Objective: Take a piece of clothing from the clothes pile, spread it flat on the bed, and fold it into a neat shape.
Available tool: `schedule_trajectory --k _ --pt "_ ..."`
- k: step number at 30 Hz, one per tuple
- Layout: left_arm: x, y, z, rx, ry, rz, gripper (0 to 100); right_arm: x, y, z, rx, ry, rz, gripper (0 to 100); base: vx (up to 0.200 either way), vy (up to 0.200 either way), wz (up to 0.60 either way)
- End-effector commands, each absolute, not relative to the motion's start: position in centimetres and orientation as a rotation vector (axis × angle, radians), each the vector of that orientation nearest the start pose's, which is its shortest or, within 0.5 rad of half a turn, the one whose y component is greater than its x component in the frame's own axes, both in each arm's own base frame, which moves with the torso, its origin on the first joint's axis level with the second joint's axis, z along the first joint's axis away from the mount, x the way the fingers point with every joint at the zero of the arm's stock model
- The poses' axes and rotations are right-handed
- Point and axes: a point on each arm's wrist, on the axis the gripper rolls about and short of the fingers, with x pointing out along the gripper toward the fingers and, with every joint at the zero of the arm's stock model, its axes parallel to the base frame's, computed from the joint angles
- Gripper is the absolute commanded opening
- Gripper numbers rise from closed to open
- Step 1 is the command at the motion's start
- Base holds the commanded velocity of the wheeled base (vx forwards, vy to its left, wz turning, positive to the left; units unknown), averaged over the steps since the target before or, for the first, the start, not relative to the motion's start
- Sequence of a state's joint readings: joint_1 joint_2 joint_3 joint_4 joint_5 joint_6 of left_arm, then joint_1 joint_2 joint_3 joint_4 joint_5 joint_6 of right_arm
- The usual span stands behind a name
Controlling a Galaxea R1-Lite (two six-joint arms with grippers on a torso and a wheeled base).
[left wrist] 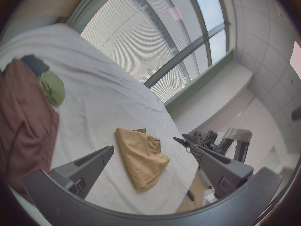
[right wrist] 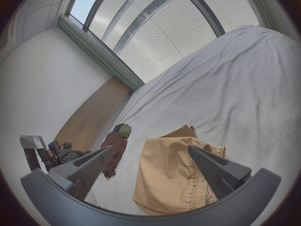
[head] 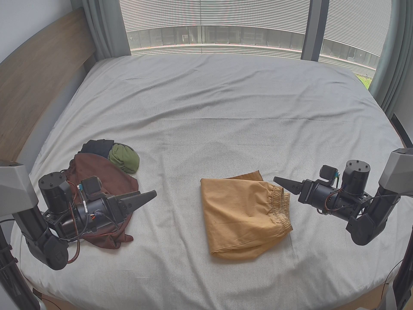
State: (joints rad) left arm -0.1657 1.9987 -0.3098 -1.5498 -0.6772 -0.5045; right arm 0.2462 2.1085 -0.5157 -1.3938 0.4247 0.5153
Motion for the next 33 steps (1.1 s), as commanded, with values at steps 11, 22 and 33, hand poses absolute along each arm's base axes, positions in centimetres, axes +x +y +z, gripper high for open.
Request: schedule_trajectory --k 11,22,33 --pt "24.6 -2.6 3.5 0.047 0.306 -0.734 100 31.1 8.1 4.5 0.513 0.426 0.560 100 0.000 0.000 0.00" --pt "23.2 -3.1 2.9 0.042 0.362 -0.765 100 29.5 5.9 0.4 0.439 0.571 0.478 100 0.000 0.000 0.00" --pt "23.1 -3.2 2.9 0.028 0.372 -0.772 100 29.5 5.4 -4.4 0.448 0.689 0.435 100 0.000 0.000 0.00"
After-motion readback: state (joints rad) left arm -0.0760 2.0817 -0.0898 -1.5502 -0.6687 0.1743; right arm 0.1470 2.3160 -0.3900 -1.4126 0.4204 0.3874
